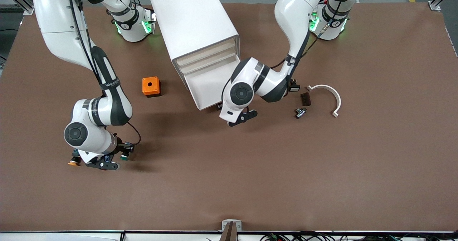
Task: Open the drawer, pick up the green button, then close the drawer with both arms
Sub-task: 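Carry the green button to the table with the right gripper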
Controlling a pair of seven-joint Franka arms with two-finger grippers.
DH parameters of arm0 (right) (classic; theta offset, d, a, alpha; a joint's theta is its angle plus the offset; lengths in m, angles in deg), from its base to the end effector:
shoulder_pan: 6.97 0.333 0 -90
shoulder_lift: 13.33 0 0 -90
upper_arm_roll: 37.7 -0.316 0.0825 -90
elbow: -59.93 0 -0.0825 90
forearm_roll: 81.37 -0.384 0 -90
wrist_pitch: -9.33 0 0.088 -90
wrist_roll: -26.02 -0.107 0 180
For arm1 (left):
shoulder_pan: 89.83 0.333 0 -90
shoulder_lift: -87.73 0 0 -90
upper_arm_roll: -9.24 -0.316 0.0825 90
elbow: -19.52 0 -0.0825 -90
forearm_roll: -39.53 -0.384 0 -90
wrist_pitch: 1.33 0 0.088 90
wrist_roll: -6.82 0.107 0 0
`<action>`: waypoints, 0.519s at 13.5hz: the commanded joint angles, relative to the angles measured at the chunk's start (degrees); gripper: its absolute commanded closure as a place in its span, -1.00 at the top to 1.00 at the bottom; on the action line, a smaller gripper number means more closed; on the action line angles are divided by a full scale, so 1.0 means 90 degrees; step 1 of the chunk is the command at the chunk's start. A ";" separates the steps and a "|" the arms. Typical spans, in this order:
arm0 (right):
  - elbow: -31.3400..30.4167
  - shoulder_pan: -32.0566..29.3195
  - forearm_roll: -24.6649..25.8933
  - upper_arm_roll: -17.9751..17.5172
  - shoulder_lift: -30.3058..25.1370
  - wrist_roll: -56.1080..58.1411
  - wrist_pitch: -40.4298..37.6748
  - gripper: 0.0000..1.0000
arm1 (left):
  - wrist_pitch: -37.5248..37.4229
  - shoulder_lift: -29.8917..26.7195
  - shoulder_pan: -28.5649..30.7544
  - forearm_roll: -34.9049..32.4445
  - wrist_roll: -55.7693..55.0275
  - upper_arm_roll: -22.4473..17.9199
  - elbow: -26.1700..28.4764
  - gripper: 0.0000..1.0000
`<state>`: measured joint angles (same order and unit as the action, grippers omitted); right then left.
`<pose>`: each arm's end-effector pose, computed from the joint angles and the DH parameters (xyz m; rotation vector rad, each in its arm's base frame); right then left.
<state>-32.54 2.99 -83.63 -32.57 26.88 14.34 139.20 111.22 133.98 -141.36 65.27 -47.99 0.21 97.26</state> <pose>0.6850 0.0664 0.2117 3.0999 -0.1953 -0.0643 0.4943 -0.5226 0.2306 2.9950 0.5922 -0.5099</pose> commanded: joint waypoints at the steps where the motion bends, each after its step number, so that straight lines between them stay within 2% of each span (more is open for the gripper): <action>1: 0.0672 -0.0090 0.0046 -0.0101 0.0443 0.0058 -0.0094 -1.00 | 0.0121 -0.0090 -0.0250 -0.0048 0.0017 -0.0013 0.0152 0.97; 7: 0.1406 -0.0090 0.0055 -0.0091 0.1010 0.0009 -0.0104 -1.00 | 0.0140 -0.0119 -0.0378 -0.0028 -0.0714 0.0660 0.0249 0.99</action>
<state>-23.47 2.99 -83.62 -32.74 33.78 14.33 139.18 111.48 133.98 -144.61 65.27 -52.22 4.40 97.98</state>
